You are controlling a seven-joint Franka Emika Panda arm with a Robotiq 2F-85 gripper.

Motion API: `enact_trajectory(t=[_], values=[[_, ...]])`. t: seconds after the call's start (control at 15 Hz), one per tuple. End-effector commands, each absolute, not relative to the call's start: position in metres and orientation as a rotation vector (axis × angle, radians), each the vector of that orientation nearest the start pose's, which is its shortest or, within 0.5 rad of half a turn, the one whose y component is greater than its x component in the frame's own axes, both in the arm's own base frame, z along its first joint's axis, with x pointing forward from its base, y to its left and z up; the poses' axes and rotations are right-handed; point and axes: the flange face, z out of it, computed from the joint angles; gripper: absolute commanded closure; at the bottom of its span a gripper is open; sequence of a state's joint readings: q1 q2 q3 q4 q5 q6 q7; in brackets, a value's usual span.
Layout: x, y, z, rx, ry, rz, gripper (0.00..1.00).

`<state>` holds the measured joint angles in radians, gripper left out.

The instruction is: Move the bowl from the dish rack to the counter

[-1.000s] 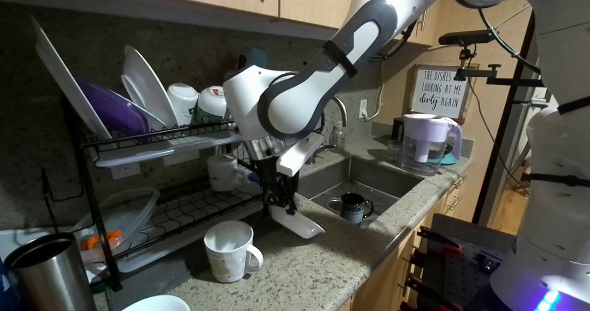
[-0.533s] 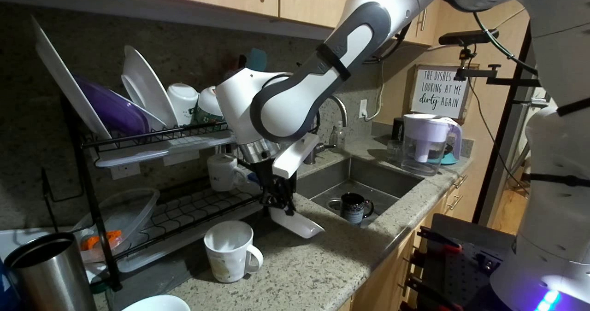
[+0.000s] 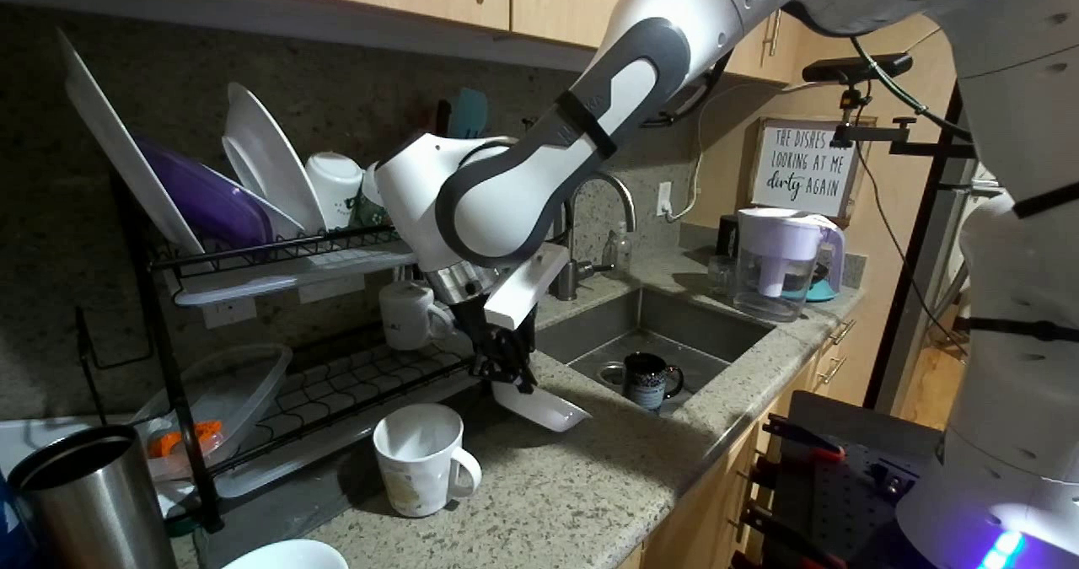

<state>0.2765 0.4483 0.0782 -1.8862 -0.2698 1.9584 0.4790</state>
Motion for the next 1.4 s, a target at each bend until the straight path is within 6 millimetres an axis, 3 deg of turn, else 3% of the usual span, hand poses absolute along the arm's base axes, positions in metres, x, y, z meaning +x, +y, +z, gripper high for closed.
enact_trajectory(t=[0.0,0.6,1.33], values=[[0.569,0.188,0.245,-3.485,0.008,0.472,0.95],[0.577,0.184,0.236,-3.543,0.160,0.439,0.95],[0.584,0.182,0.222,-3.605,0.164,0.571,0.95]])
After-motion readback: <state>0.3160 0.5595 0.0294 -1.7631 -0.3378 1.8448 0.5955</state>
